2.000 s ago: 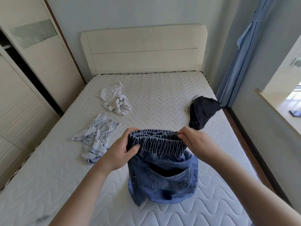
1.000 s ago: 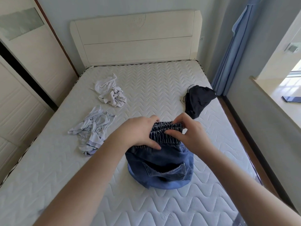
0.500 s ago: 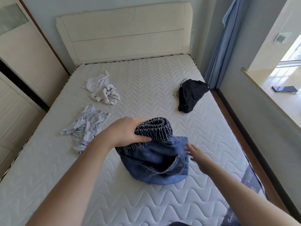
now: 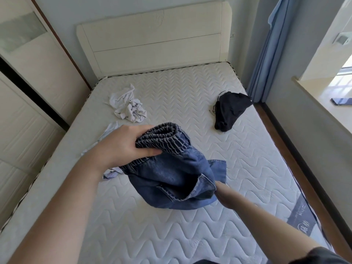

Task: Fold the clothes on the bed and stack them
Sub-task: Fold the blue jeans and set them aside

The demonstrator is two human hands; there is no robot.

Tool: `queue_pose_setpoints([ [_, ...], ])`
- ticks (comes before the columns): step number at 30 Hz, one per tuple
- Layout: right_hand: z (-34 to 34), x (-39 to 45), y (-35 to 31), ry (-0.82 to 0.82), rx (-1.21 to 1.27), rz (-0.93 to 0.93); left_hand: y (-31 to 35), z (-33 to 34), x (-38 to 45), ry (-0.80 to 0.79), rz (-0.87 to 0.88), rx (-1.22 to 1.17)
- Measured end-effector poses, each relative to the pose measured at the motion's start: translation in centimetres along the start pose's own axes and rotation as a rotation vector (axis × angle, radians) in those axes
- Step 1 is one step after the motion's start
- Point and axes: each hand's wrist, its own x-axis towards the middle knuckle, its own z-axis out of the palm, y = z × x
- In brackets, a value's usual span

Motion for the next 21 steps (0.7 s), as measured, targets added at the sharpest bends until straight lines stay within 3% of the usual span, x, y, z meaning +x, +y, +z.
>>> queue_pose_setpoints([
  [3, 0.6, 0.3, -0.4, -0.022, 0.051, -0.115, -0.4, -0.8, -0.7, 0.035, -0.012, -0.006],
  [13, -2.9, -1.7, -5.1, 0.161, 0.351, -0.316, -4.7, -1.6, -4.2, 0.227, -0.105, -0.093],
  [21, -4.8, -6.4, -9.4, 0.209, 0.421, -0.463, -8.7, 1.8, -6.3, 0.307, -0.237, -0.361],
])
